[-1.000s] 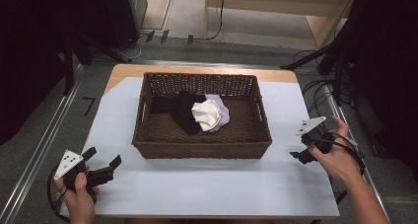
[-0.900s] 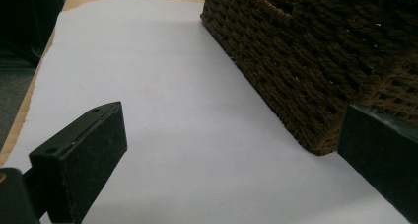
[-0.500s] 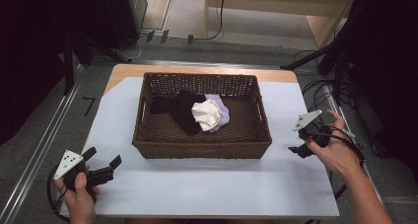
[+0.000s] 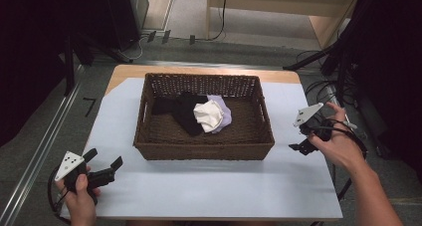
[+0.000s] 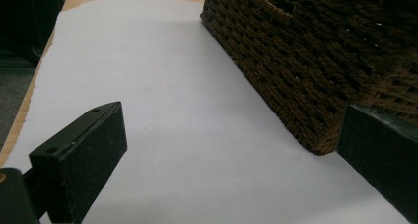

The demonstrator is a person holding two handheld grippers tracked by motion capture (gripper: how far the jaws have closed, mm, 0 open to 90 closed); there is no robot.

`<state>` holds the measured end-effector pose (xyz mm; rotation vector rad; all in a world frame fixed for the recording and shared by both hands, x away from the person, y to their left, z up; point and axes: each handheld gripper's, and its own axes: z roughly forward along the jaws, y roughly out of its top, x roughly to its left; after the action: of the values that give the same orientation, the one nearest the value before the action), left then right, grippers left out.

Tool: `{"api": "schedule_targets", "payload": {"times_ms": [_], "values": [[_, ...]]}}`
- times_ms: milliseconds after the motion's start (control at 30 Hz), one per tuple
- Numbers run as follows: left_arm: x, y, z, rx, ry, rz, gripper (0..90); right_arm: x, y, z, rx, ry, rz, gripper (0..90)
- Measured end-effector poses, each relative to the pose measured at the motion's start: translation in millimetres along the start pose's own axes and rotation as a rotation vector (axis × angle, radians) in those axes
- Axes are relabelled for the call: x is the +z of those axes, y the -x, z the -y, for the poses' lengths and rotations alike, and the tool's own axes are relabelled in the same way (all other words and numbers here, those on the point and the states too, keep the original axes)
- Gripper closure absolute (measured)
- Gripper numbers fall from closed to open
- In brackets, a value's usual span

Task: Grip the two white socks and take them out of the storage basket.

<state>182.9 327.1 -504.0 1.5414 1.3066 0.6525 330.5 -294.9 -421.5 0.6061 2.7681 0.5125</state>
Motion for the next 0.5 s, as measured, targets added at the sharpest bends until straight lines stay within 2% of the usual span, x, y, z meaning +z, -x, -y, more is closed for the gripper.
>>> {"api": "schedule_targets", "payload": {"times_ms": [500], "values": [[0.0, 0.0, -0.1, 0.000, -0.004, 0.002, 0.0, -9.9, 4.4, -21.8, -0.038, -0.002, -0.024, 17.4]]}}
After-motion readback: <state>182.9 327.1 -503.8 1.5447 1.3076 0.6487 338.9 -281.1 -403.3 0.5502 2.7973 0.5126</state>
